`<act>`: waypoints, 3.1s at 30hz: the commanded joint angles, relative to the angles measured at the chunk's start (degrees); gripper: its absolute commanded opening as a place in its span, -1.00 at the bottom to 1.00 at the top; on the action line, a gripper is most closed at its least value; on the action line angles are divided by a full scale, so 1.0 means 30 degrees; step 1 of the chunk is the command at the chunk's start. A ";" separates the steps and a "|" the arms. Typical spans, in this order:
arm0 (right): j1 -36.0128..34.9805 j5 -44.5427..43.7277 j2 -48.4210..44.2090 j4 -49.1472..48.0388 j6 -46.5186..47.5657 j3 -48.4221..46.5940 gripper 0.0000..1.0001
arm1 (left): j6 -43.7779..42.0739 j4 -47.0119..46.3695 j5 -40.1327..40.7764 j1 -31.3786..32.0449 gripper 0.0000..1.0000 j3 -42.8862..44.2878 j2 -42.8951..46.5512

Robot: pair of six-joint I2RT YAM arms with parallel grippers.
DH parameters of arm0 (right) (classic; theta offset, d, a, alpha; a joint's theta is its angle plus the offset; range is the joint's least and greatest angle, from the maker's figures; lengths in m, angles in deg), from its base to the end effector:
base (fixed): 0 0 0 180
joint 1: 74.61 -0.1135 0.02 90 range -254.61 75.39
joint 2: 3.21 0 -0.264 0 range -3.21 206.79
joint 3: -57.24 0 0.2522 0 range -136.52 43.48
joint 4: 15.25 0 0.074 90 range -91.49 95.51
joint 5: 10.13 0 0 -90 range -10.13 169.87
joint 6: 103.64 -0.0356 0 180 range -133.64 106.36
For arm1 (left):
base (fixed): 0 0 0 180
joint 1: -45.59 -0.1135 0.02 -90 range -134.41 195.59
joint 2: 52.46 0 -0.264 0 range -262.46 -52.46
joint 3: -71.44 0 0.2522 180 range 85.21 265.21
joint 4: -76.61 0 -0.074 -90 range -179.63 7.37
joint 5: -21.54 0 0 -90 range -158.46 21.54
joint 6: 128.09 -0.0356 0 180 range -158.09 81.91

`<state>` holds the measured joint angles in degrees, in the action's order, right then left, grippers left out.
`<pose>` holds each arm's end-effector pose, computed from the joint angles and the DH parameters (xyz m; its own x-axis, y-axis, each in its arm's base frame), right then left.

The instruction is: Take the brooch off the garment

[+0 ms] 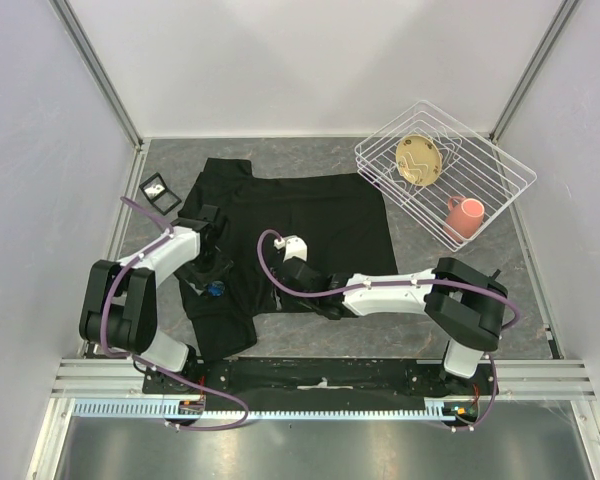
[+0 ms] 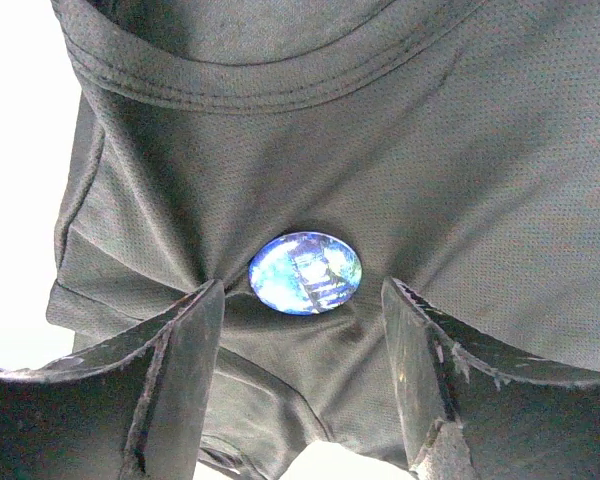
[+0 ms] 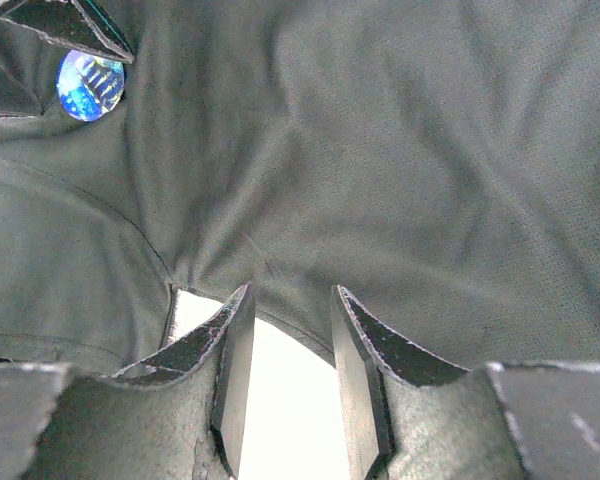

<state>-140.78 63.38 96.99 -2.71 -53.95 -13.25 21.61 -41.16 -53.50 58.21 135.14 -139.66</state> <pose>0.1571 0.3306 0.1756 -0.7197 -0.0940 -0.6879 -0.4284 0.8399 0.3333 0.2425 -0.0449 0.1685 -0.6570 -0.7077 -0.2598 -0.7432 0.6659 0.0656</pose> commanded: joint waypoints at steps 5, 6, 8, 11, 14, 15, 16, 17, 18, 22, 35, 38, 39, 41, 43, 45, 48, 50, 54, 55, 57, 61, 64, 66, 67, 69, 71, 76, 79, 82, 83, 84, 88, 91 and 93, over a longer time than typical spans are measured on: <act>-0.0150 0.0194 -0.0208 -0.0182 -0.0214 -0.0719 -0.13 | 0.1925 0.0456 0.0580 0.0450 0.29 0.0291 -0.0346; -0.0150 0.0223 -0.0237 -0.0182 -0.0243 -0.0719 -0.12 | 0.2012 0.0368 0.0550 0.0451 0.28 0.0203 -0.0406; -0.0208 0.0282 -0.0208 -0.0211 -0.0214 -0.0777 -0.13 | 0.2071 0.0192 0.0666 0.0451 0.25 -0.0090 -0.0494; -0.0208 0.0574 -0.0003 -0.0211 -0.0185 -0.1070 -0.12 | 0.1898 0.0017 0.1077 0.0422 0.25 -0.0296 -0.0407; -0.0208 0.1130 0.0348 -0.0415 -0.0185 -0.1451 -0.13 | 0.1692 -0.0159 0.1340 0.0451 0.22 -0.0501 -0.0144; -0.0208 0.1335 0.0552 -0.0532 -0.0214 -0.1654 -0.13 | 0.1633 -0.0218 0.1370 0.0451 0.19 -0.0588 -0.0056; -0.0208 0.1743 0.0670 -0.0707 -0.0185 -0.1802 -0.12 | 0.1574 -0.0334 0.1399 0.0451 0.11 -0.0792 0.0003; -0.0208 0.1950 0.0816 -0.0854 -0.0214 -0.1890 -0.12 | 0.1574 -0.0365 0.1400 0.0451 0.07 -0.0881 0.0091; -0.0208 0.2097 0.1050 -0.0971 -0.0272 -0.2094 -0.13 | 0.1574 -0.0365 0.1400 0.0451 0.04 -0.0969 0.0265; -0.0208 0.2946 0.1783 -0.1762 -0.0215 -0.2710 -0.12 | 0.1136 -0.0919 0.1195 0.0451 -0.34 -0.1613 0.1115; -0.0237 0.3973 0.5063 -0.4223 0.1337 -0.4879 -0.13 | 0.0080 -0.1185 0.0843 0.0421 -0.26 -0.1878 0.3488; -0.0208 0.3945 0.5270 -0.5043 0.1485 -0.4850 -0.13 | -0.0125 -0.1565 0.0901 0.0392 -0.47 -0.1908 0.3637; -0.0150 0.4031 0.5271 -0.5393 0.1456 -0.4763 -0.13 | -0.0125 -0.1508 0.0902 0.0363 -0.48 -0.1792 0.3607; -0.0120 0.4265 0.5329 -0.5746 0.1543 -0.4645 -0.12 | 0.0166 -0.1012 0.0930 0.0363 -0.38 -0.1645 0.3461; -0.0091 0.4470 0.5446 -0.6040 0.2300 -0.4732 -0.09 | 0.1011 -0.0340 0.1309 0.0276 -0.16 -0.1731 0.3839; -0.0091 0.4501 0.5651 -0.6011 0.2830 -0.5082 -0.06 | 0.1425 -0.0306 0.1545 0.0042 -0.12 -0.2430 0.5092; -0.0091 0.4356 0.6090 -0.6245 0.4265 -0.5581 -0.03 | 0.2159 -0.0394 0.1372 -0.0425 -0.14 -0.3455 0.6676; -0.0091 0.3976 0.6411 -0.6246 0.5436 -0.5961 0.04 | 0.2452 -0.0365 0.1195 -0.0807 -0.20 -0.3898 0.7267; -0.0091 0.3534 0.6852 -0.5779 0.7370 -0.6781 0.11 | 0.2631 -0.0363 0.1020 -0.2765 -0.65 -0.5068 0.8146; -0.0091 0.3650 0.7056 -0.5690 0.7693 -0.6957 0.13 | 0.2368 -0.0742 0.0845 -0.3062 -0.68 -0.5275 0.8351; -0.0178 0.3826 0.7378 -0.5106 0.8514 -0.7893 0.19 | 0.1899 -0.1944 0.0203 -0.4025 -0.70 -0.5830 0.8295; -0.0238 0.3506 0.8548 -0.4081 0.9803 -0.9446 0.25 | 0.1486 -0.3118 -0.1030 -0.5319 -0.68 -0.6185 0.7505; -0.0267 0.3328 0.8960 -0.4164 1.0594 -0.9830 0.29 | 0.1339 -0.3325 -0.1413 -0.5789 -0.68 -0.6477 0.7152; -0.0296 0.3271 0.9254 -0.4079 1.1382 -1.0151 0.29 | 0.1863 -0.2393 -0.1122 -0.5993 -0.68 -0.6683 0.7093; -0.0325 0.3212 0.9516 -0.4049 1.1707 -1.0240 0.29 | 0.2012 -0.2125 -0.1091 -0.6082 -0.67 -0.6741 0.7064; -0.0471 0.3095 0.9664 -0.4195 1.2612 -1.0328 0.29 | 0.2070 -0.1744 -0.1178 -0.6112 -0.67 -0.6712 0.7180; -0.0647 0.2950 0.9695 -0.4370 1.2997 -1.0270 0.30 | 0.2277 -0.1596 -0.1295 -0.6228 -0.67 -0.6712 0.7269; -0.1087 0.3154 0.9461 -0.4985 1.3906 -0.9715 0.39 | 0.2336 -0.1771 -0.1647 -0.6288 -0.67 -0.6537 0.6597; -0.1379 0.3153 0.9518 -0.5688 1.4111 -0.9479 0.42 | 0.2306 -0.1684 -0.1852 -0.6288 -0.67 -0.6390 0.6390; -0.1439 0.3066 1.0189 -0.5428 1.4229 -1.0381 0.43 | 0.2307 -0.1683 -0.2173 -0.6346 -0.67 -0.6448 0.6361; -0.1497 0.2978 1.0367 -0.5223 1.4403 -1.0503 0.43 | 0.2277 -0.1741 -0.2407 -0.6375 -0.67 -0.6420 0.6361; -0.1468 0.2948 1.0513 -0.5250 1.4434 -1.0591 0.43 | 0.2248 -0.1742 -0.2467 -0.6346 -0.68 -0.6419 0.6303; -0.1439 0.2364 1.1130 -0.4957 1.4610 -1.1061 0.38 | 0.2102 -0.1742 -0.2702 -0.6346 -0.68 -0.6478 0.6448; -0.1439 0.2128 1.1101 -0.5132 1.4494 -1.0770 0.30 | 0.2130 -0.1713 -0.2702 -0.6376 -0.69 -0.6595 0.6712; -0.1380 0.2215 1.0926 -0.5279 1.4260 -1.0651 0.19 | 0.2160 -0.1654 -0.2760 -0.6375 -0.70 -0.6595 0.6742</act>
<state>-145.24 71.55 128.97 -17.74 -11.66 -44.57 26.16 -47.81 -60.23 39.22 116.63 -119.47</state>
